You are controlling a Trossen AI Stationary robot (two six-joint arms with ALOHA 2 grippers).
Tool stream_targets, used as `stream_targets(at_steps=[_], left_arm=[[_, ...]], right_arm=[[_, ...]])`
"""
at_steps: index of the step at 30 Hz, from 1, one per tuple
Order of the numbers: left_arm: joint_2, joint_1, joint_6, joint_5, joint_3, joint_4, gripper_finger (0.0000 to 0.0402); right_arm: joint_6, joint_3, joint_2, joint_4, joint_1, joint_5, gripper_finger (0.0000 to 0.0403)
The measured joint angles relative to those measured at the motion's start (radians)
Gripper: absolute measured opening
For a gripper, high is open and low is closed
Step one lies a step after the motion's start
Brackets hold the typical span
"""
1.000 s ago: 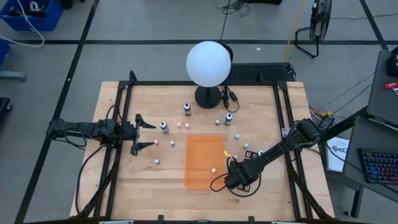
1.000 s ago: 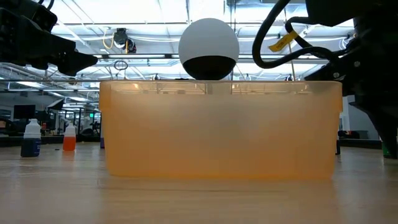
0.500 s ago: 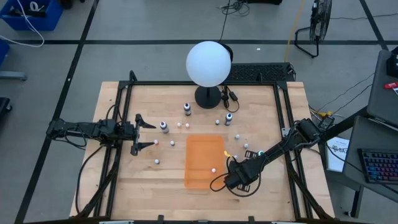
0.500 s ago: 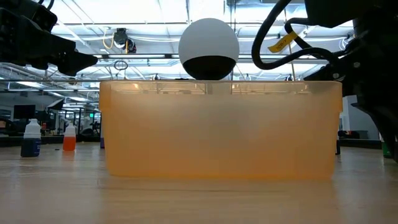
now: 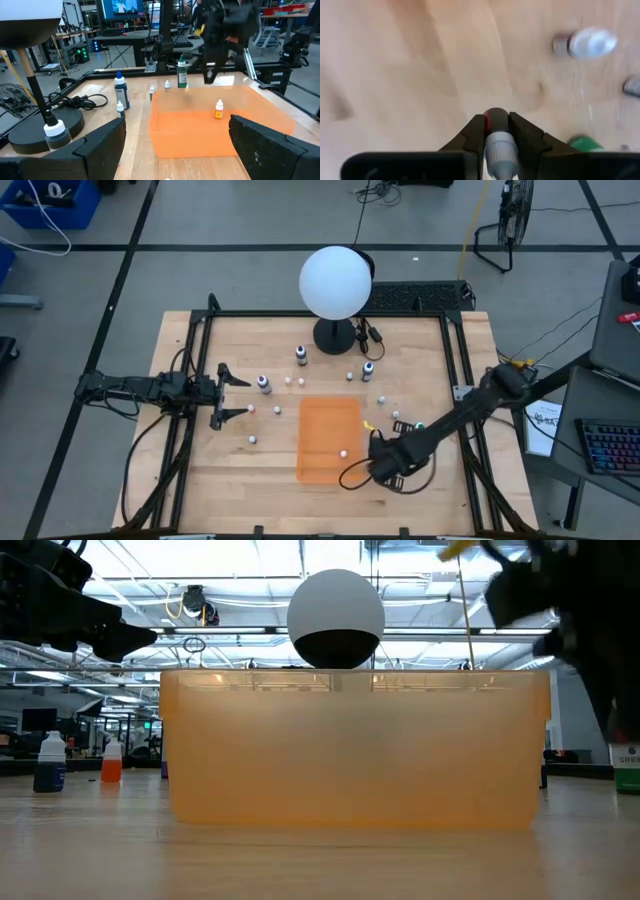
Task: Pick & Place food coloring
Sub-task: Put the small red food coloring bottle into the orange bin
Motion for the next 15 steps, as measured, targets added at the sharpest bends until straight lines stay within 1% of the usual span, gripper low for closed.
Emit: stream_targets(at_steps=[2, 5, 7, 10, 12, 15], left_arm=[[0.0, 0.0, 0.0, 0.0, 0.0, 0.0, 0.0351], [0.0, 0.0, 0.0, 0.0, 0.0, 0.0, 0.0351], [0.0, 0.0, 0.0, 0.0, 0.0, 0.0, 0.0351], [0.0, 0.0, 0.0, 0.0, 0.0, 0.0, 0.0351], [0.0, 0.0, 0.0, 0.0, 0.0, 0.0, 0.0351], [0.0, 0.0, 0.0, 0.0, 0.0, 0.0, 0.0351]], right_arm=[[-0.007, 0.0, -0.06, 0.035, 0.011, 0.049, 0.0056], [-0.065, 0.0, -0.144, 0.131, 0.019, 0.112, 0.0056], [-0.134, 0.001, -0.187, 0.241, 0.012, 0.142, 0.0056], [-0.283, 0.005, -0.229, 0.401, -0.013, 0.148, 0.0056], [-0.37, 0.039, -0.232, 0.439, -0.042, 0.147, 0.0056], [-0.469, 0.129, -0.218, 0.398, -0.095, 0.146, 0.0056]])
